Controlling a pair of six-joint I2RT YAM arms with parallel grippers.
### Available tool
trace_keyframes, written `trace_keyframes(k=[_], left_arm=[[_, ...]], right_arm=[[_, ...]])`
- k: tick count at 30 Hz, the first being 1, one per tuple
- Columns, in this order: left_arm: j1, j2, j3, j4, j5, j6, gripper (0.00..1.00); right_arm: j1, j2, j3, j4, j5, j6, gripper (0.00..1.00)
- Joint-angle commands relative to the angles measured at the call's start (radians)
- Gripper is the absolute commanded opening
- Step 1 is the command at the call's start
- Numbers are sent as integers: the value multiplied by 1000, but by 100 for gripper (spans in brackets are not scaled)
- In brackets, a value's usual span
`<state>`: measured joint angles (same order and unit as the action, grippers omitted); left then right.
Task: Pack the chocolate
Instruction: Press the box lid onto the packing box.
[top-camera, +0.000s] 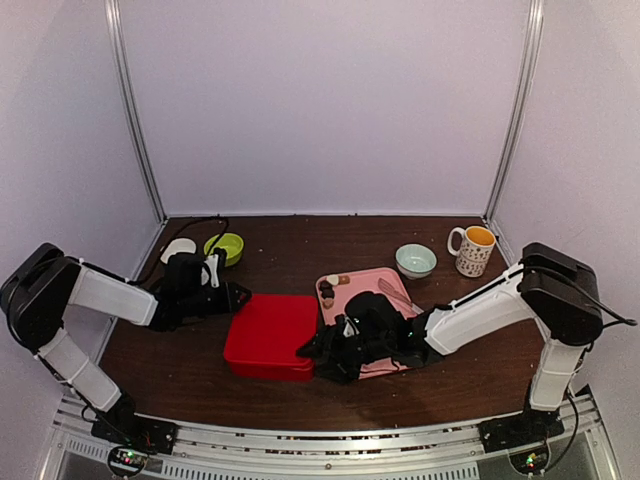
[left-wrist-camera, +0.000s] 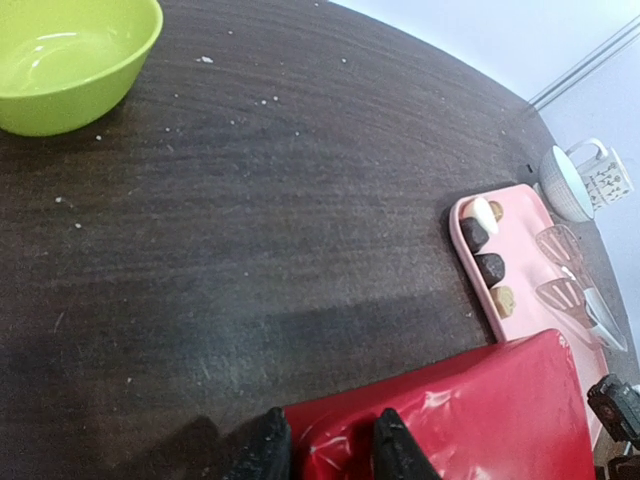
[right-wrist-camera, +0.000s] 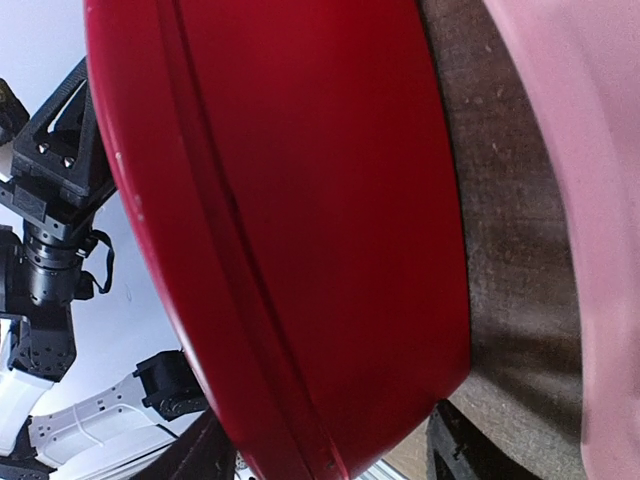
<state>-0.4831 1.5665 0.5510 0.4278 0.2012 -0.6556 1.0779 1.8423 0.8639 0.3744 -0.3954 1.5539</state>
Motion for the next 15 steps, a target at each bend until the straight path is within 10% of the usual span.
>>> trace_keyframes(k=[1,15], left_arm=[[-53,-16,-73,-195,-21,-61,27],[-52,-93,-86,-238,-90,-77,27]], right_arm=[[21,3,-11,-35,39,2,63],[37,-94,-68,-118,38,125,73]])
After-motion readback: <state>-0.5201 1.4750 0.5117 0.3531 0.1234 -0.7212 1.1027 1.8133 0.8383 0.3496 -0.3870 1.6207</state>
